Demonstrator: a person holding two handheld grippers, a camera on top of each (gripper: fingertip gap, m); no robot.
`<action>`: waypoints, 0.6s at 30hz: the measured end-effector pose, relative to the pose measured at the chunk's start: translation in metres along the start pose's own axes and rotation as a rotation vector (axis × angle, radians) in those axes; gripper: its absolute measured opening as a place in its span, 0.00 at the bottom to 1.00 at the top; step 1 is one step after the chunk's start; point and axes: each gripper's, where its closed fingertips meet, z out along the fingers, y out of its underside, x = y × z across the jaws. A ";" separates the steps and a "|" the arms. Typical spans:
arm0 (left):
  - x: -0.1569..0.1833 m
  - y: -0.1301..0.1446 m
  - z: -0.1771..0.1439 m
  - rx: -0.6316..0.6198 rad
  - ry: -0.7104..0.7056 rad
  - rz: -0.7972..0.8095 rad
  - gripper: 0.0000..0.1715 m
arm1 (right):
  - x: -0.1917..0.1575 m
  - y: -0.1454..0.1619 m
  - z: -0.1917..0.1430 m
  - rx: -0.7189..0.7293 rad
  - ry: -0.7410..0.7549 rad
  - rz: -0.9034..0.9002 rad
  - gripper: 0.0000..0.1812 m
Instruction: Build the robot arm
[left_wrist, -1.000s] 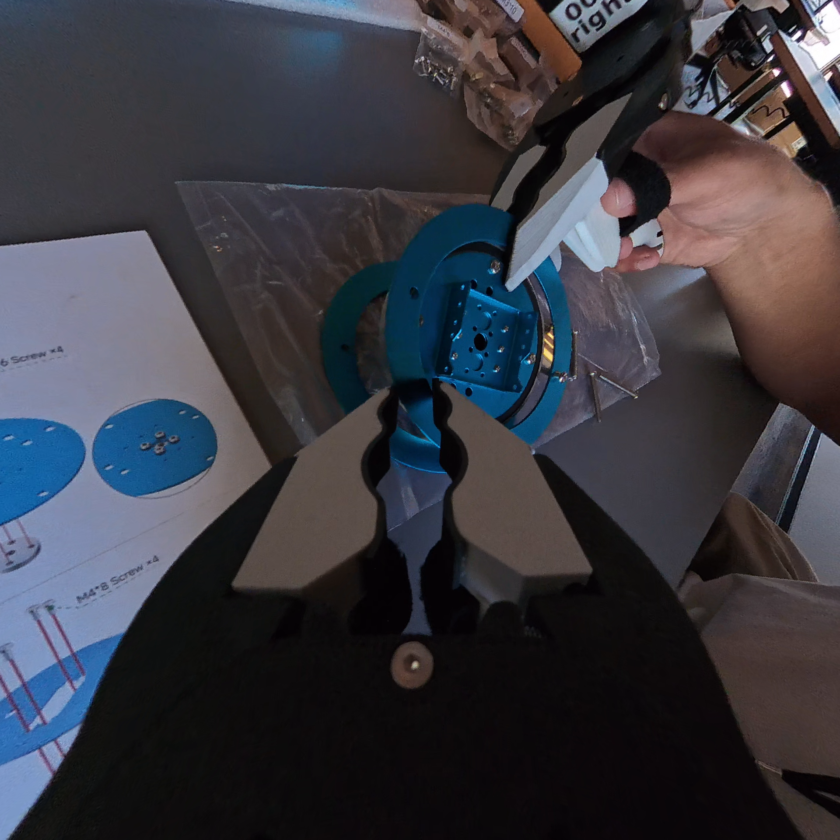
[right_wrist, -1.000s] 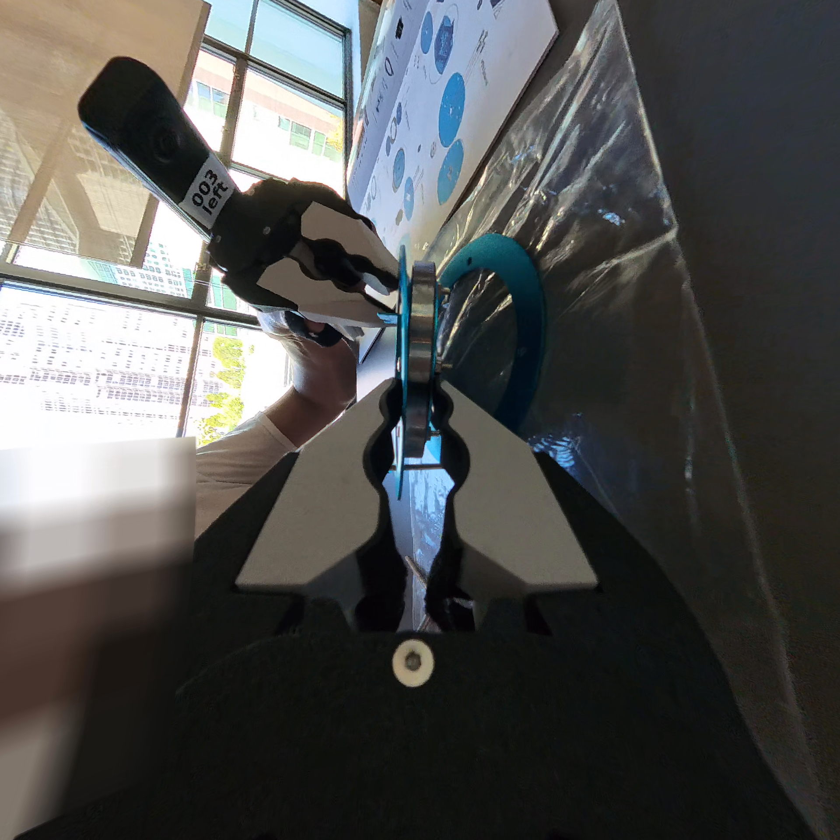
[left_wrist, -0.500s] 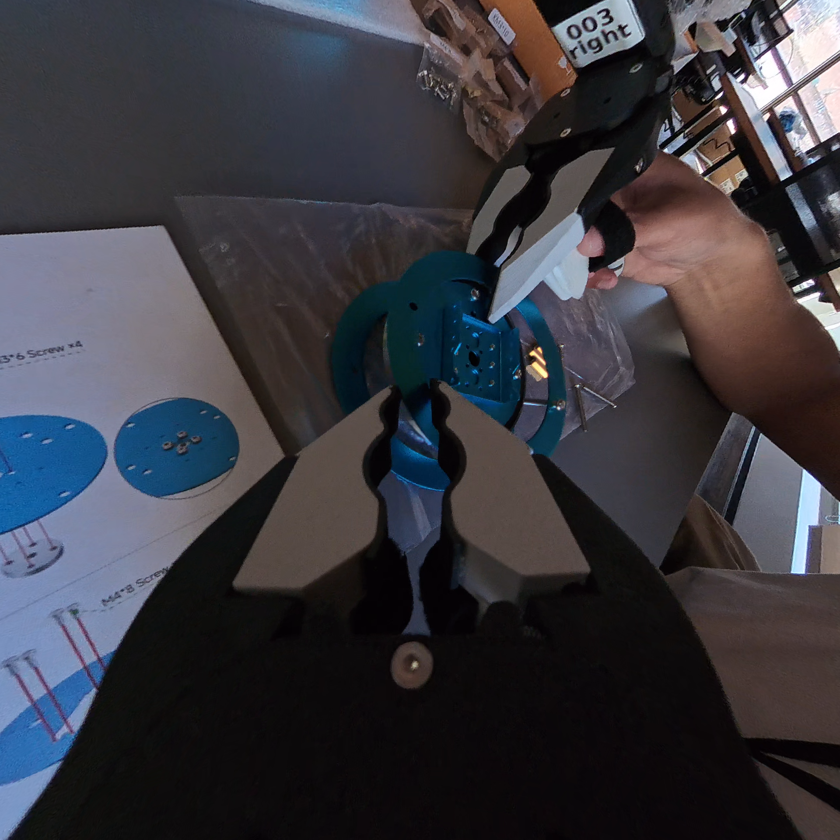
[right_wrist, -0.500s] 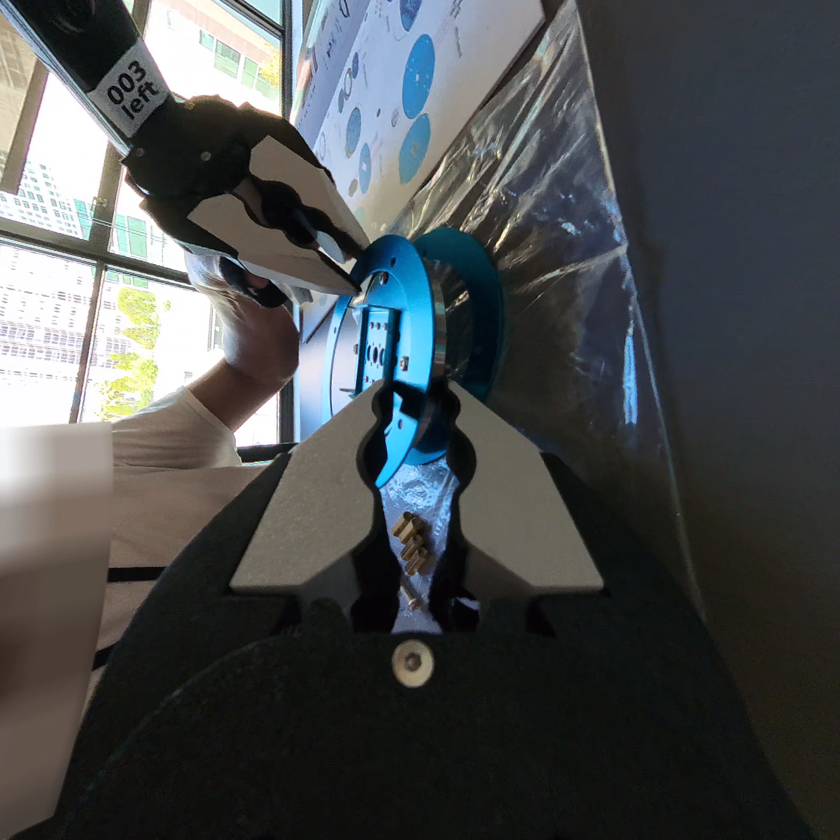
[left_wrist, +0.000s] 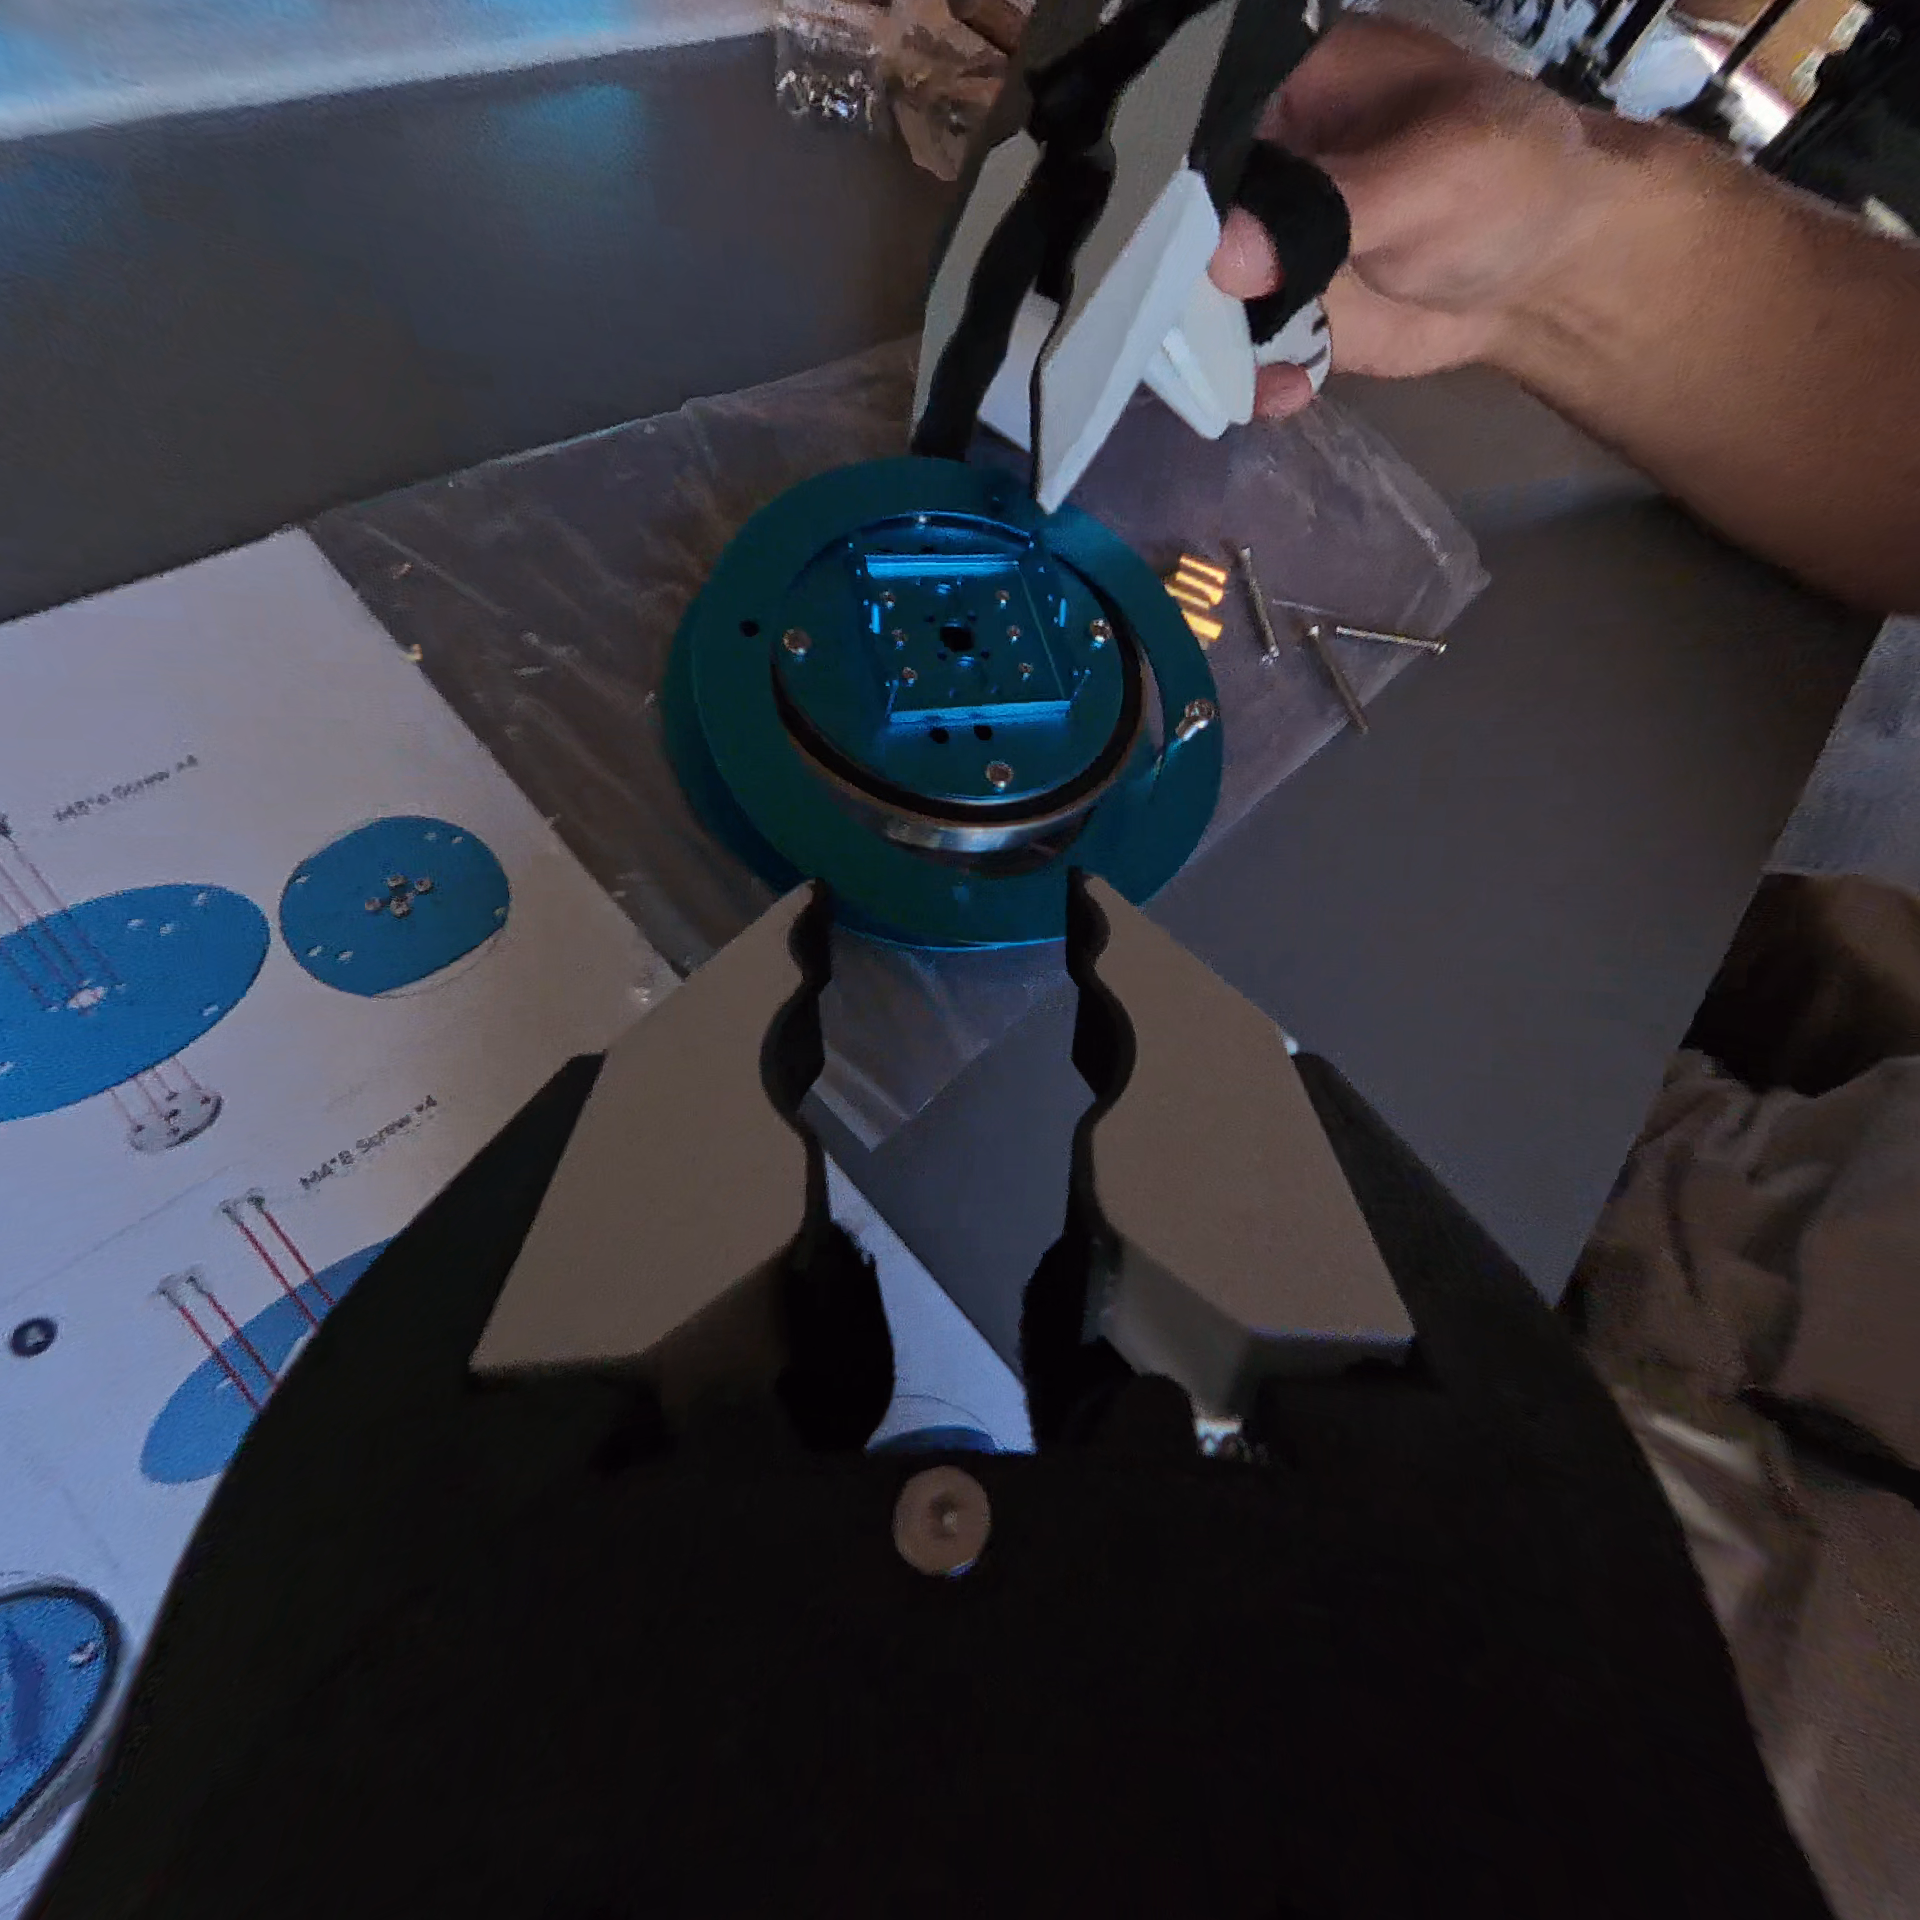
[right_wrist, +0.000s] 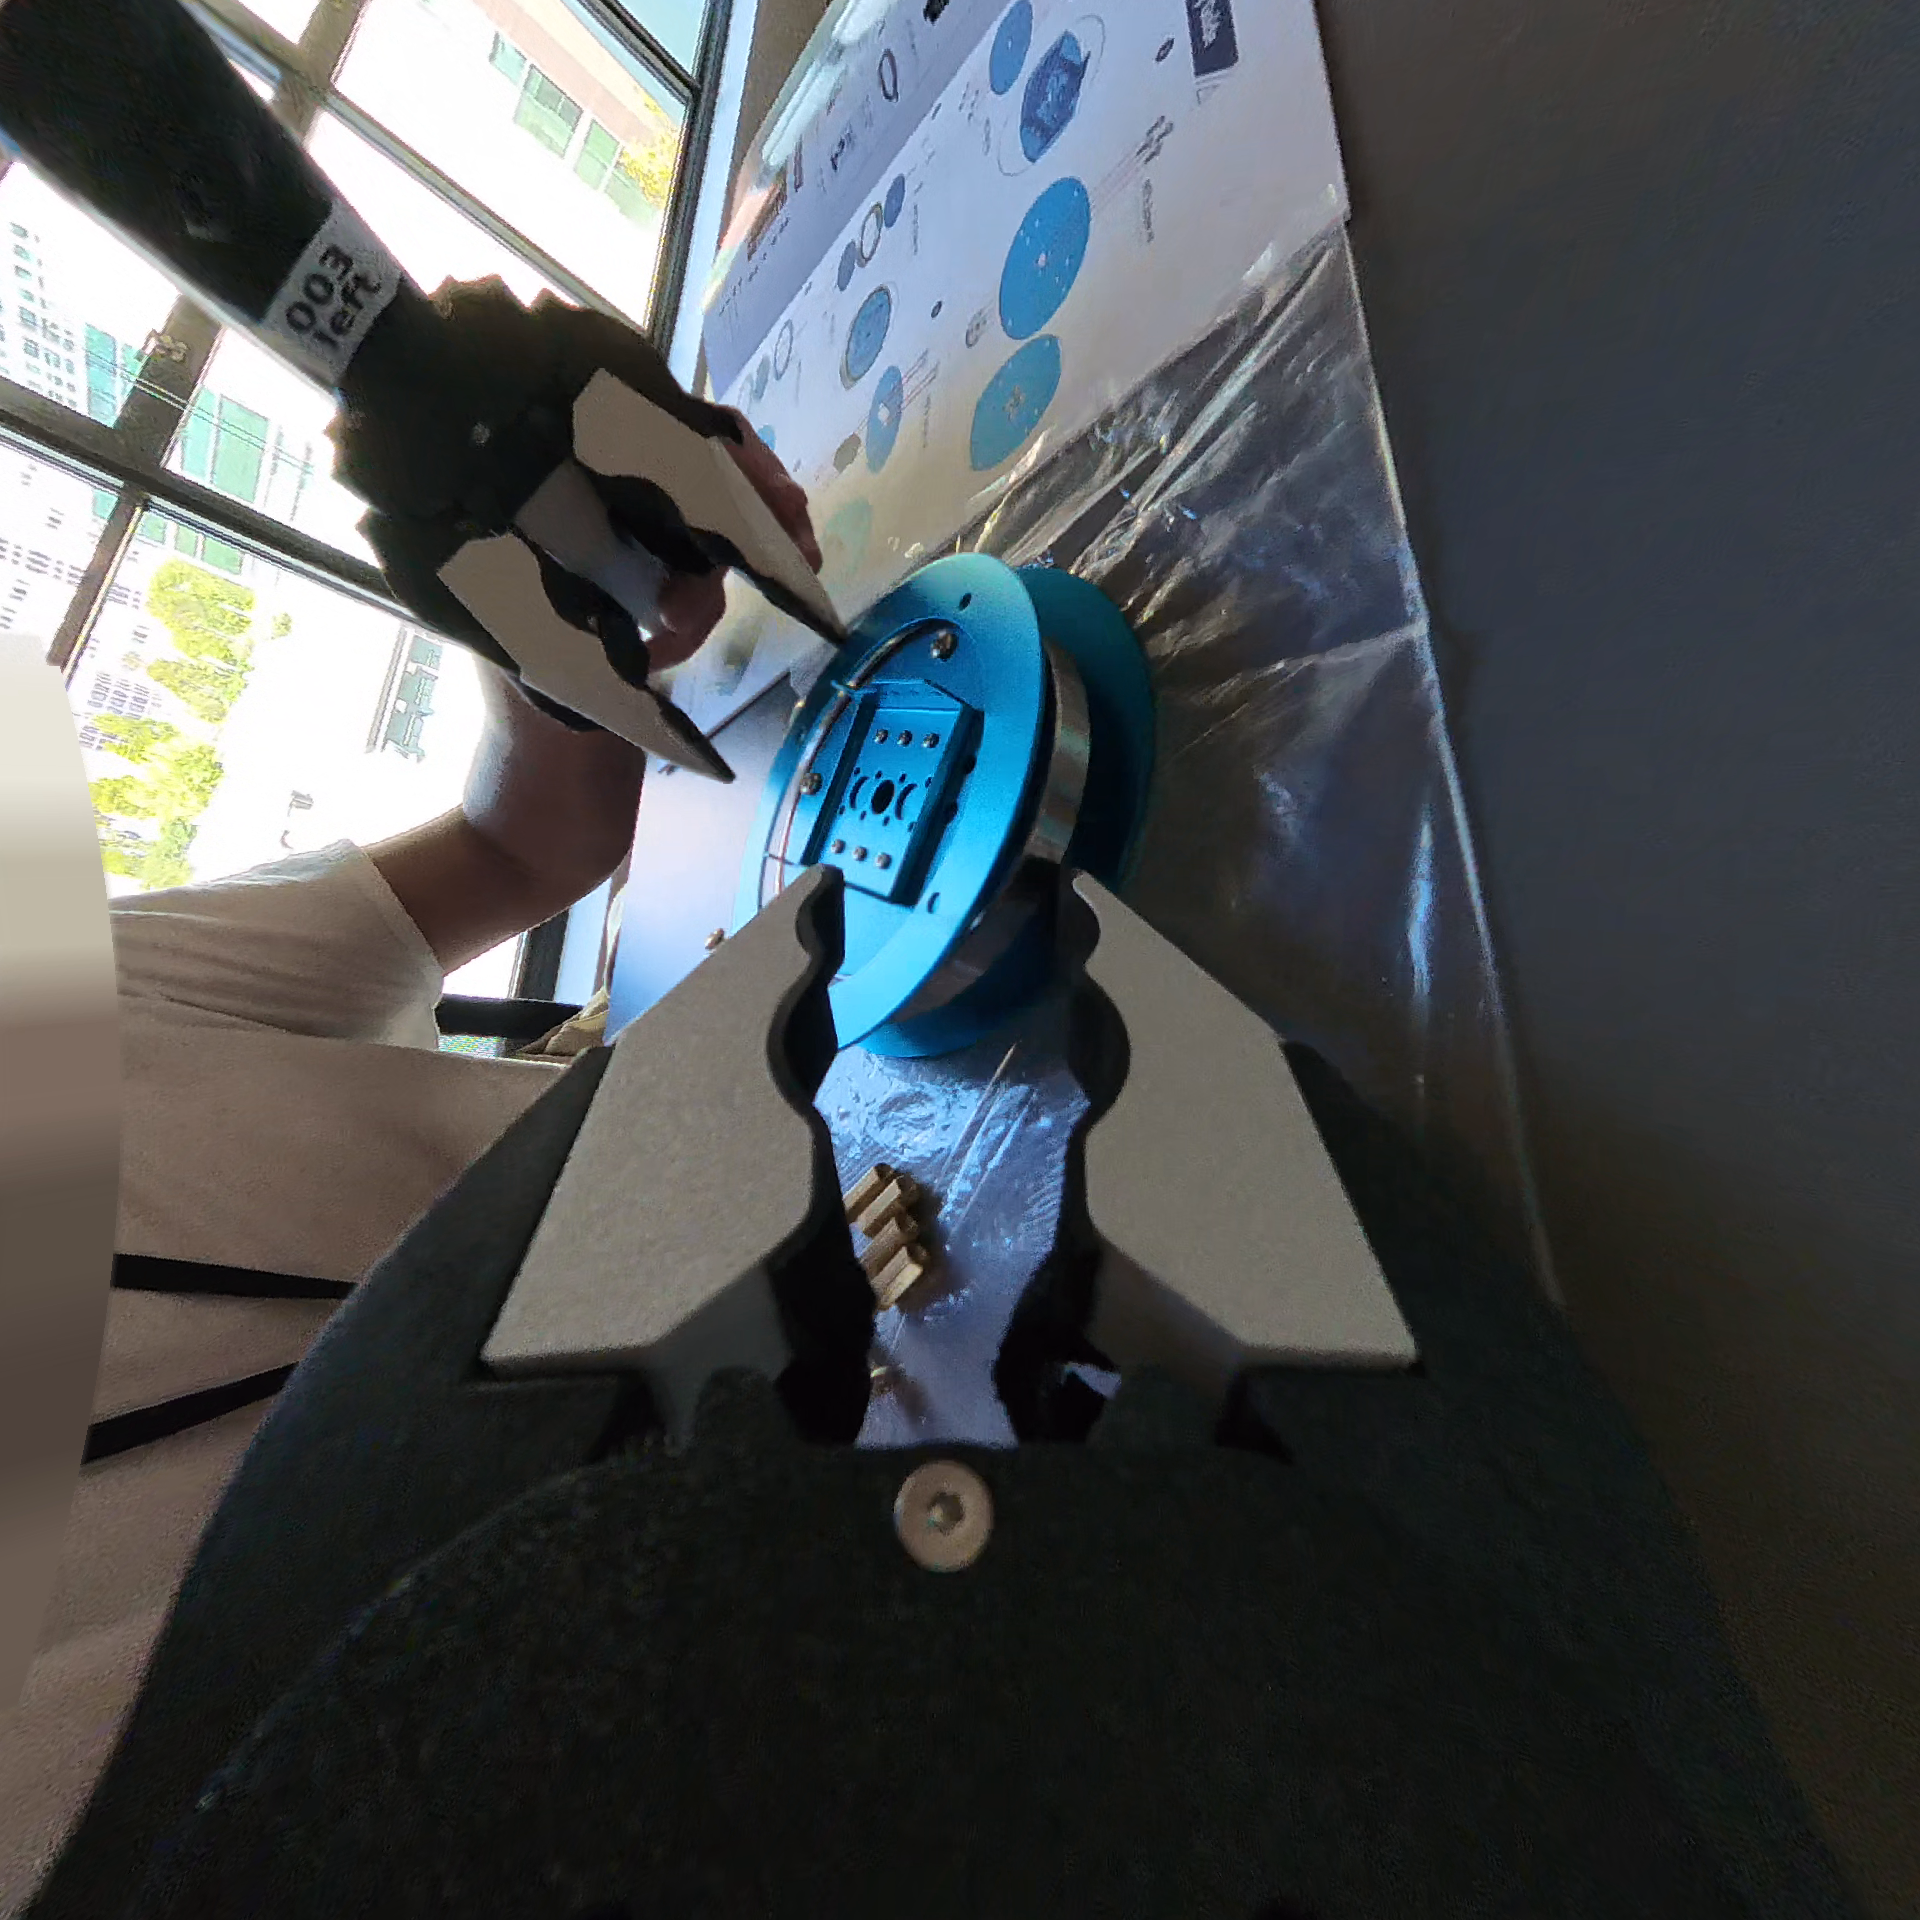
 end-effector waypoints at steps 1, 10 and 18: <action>0.002 0.003 0.000 -0.001 -0.028 0.062 0.27 | 0.000 0.000 -0.001 0.009 0.004 -0.008 0.22; 0.003 0.012 0.011 -0.087 -0.120 0.139 0.31 | -0.010 -0.005 -0.004 0.088 -0.051 -0.019 0.15; 0.004 0.014 0.008 -0.075 -0.096 0.139 0.31 | 0.002 0.000 -0.010 0.042 0.051 -0.088 0.21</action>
